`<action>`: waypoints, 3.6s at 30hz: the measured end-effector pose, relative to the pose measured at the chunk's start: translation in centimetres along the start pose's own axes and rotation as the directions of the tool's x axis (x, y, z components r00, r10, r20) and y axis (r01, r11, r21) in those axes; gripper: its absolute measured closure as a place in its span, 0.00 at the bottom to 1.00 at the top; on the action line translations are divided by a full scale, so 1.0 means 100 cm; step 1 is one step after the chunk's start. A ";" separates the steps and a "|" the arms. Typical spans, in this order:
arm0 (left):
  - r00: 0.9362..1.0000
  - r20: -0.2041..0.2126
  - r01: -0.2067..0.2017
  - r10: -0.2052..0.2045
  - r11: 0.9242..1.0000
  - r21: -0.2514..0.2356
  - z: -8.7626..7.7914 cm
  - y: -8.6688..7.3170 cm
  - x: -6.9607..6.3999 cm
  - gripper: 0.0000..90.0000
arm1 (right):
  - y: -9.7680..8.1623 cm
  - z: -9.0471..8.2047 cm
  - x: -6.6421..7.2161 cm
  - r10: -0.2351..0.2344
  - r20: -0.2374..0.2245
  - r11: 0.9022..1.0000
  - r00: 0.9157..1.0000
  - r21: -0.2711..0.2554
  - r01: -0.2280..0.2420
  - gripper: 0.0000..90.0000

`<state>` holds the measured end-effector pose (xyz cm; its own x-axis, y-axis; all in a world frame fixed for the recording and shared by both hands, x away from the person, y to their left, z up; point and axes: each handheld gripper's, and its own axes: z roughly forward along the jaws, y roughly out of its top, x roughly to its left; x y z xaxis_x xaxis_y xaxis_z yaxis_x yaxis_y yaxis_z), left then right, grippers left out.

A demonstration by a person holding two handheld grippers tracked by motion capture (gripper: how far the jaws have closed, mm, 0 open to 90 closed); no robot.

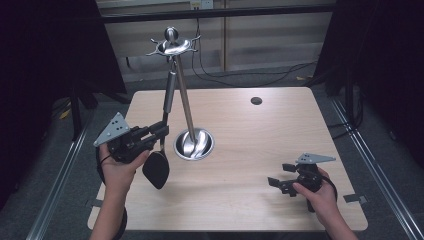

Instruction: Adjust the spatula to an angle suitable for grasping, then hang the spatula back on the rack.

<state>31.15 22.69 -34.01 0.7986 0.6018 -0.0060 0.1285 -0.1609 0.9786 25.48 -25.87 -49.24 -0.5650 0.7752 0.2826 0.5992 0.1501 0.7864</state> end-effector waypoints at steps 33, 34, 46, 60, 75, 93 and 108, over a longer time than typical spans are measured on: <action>0.998 -0.069 0.001 -0.001 1.000 0.003 0.014 -0.002 0.008 0.83 | -0.001 0.002 0.001 0.007 -0.015 1.000 1.000 0.008 -0.007 0.11; 0.998 -0.069 0.001 -0.001 1.000 0.003 0.014 -0.002 0.008 0.83 | -0.001 0.002 0.001 0.007 -0.015 1.000 1.000 0.008 -0.007 0.11; 0.997 -0.072 0.014 -0.014 1.000 0.000 0.027 -0.004 0.006 0.83 | -0.001 0.002 0.001 0.002 -0.011 1.000 1.000 0.007 -0.002 0.11; 0.995 -0.094 0.015 -0.016 1.000 -0.015 0.040 -0.008 0.005 0.83 | 0.000 0.004 0.001 0.005 -0.014 1.000 1.000 0.007 -0.005 0.11; 0.997 -0.067 0.033 -0.034 0.999 -0.012 0.050 -0.006 0.007 0.83 | 0.000 0.008 0.002 0.015 -0.028 1.000 1.000 0.009 -0.014 0.11; 0.998 -0.038 0.045 -0.045 0.999 -0.001 0.053 -0.002 0.013 0.81 | 0.000 0.004 0.000 0.012 -0.021 1.000 1.000 0.011 -0.012 0.11; 0.995 -0.091 0.037 -0.036 0.999 0.014 0.040 -0.010 0.015 0.60 | 0.000 0.004 0.001 0.009 -0.023 1.000 1.000 0.013 -0.009 0.11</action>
<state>34.57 20.67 -35.85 0.7369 0.6756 -0.0224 0.1665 -0.1492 0.9747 25.63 -25.52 -49.46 -0.5723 0.7622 0.3025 0.6115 0.1509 0.7767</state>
